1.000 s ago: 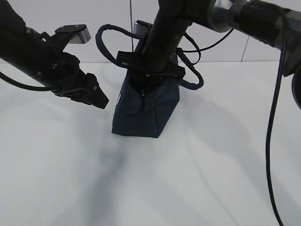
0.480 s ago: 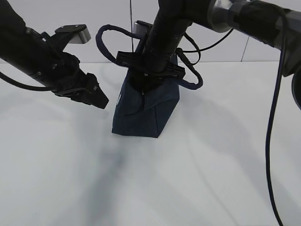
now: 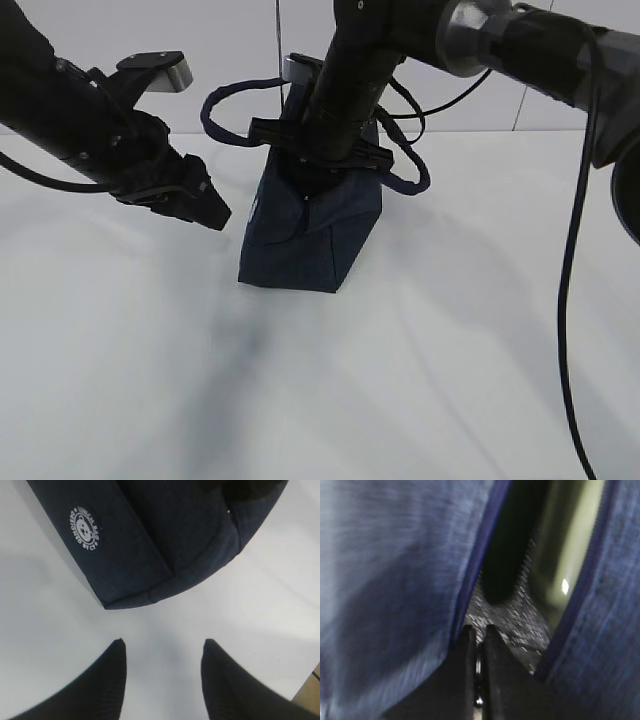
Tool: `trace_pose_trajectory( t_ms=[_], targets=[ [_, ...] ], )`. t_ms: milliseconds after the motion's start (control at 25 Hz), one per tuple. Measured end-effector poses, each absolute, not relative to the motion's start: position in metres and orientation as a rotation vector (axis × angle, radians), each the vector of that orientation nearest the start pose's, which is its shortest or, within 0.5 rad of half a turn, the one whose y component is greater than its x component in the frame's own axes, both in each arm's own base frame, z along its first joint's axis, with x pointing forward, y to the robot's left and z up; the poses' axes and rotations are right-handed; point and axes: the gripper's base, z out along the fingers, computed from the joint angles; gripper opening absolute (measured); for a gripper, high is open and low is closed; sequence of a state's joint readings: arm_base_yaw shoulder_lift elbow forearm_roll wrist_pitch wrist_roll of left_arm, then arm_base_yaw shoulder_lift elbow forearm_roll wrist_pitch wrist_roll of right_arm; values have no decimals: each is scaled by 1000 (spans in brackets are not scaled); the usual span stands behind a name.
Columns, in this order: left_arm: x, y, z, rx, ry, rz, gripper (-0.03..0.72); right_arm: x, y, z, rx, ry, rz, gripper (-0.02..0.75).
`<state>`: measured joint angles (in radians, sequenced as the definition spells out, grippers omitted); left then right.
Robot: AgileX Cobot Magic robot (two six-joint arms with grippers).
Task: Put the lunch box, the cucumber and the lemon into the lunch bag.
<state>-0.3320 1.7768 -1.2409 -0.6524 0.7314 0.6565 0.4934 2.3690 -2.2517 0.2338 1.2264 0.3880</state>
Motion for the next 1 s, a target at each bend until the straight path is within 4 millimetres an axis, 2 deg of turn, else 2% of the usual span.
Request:
trace_pose_trajectory(
  t_ms=[720, 1000],
  targets=[
    [339, -156, 230, 748, 2509, -614, 354, 446, 258, 274, -127, 2741, 512, 3],
    [341, -156, 230, 735, 2496, -602, 354, 447, 256, 279, -135, 2713, 471, 3]
  ],
)
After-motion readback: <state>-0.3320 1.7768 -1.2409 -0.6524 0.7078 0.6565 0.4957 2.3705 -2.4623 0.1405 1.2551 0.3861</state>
